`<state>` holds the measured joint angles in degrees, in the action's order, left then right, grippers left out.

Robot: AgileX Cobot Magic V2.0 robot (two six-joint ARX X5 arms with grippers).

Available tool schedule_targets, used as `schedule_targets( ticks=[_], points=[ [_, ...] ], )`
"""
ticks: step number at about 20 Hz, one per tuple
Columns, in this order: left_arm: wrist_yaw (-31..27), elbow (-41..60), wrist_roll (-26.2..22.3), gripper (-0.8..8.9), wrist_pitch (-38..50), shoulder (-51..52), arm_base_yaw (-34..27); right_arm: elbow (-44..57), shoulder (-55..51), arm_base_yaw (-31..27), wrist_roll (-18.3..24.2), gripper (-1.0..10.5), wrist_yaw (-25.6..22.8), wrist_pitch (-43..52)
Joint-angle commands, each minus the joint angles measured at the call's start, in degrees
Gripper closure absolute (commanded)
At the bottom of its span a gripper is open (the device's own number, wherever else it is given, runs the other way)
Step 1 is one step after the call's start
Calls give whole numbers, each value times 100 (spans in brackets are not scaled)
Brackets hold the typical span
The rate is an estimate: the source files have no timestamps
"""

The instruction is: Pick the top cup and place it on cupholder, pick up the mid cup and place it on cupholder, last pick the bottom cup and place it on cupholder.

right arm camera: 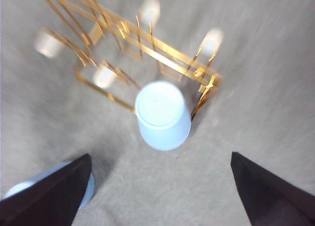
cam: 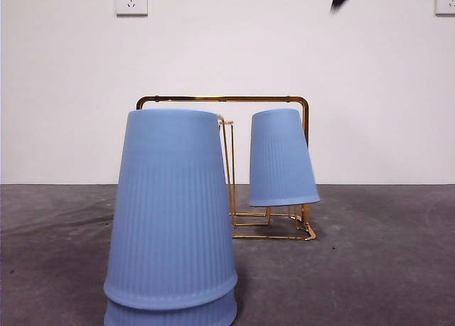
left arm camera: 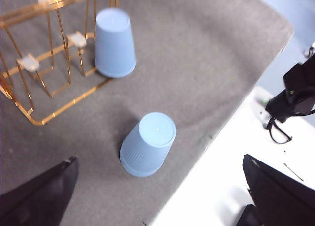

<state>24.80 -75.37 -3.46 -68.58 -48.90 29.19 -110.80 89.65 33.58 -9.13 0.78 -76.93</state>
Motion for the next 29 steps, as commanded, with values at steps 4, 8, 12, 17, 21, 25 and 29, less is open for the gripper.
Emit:
schedule_targets(
  ticks=[4,8,12,17,21,25,29],
  points=[
    [-79,-107,9,281,214,-1261,444,1132,-2055,83,105,491,-90,-223],
    [-745,-109,11,210,243,-2337,1043,2868,-3915,236,229,491,-2,761],
    [-1384,-125,7,211,280,-3272,1690,4079,-5130,273,177,491,269,1132],
    [-1818,-125,4,210,437,-3954,2194,4555,-5613,273,79,492,269,1121],
    [-1790,-125,4,212,804,-4081,2435,4557,-5608,273,96,491,267,1123],
    [-1779,-129,-39,234,787,-4081,2592,4557,-5608,273,107,492,264,1123],
    [-2063,-129,-173,415,542,-4081,2623,4557,-5608,273,136,492,249,1126]
  ],
)
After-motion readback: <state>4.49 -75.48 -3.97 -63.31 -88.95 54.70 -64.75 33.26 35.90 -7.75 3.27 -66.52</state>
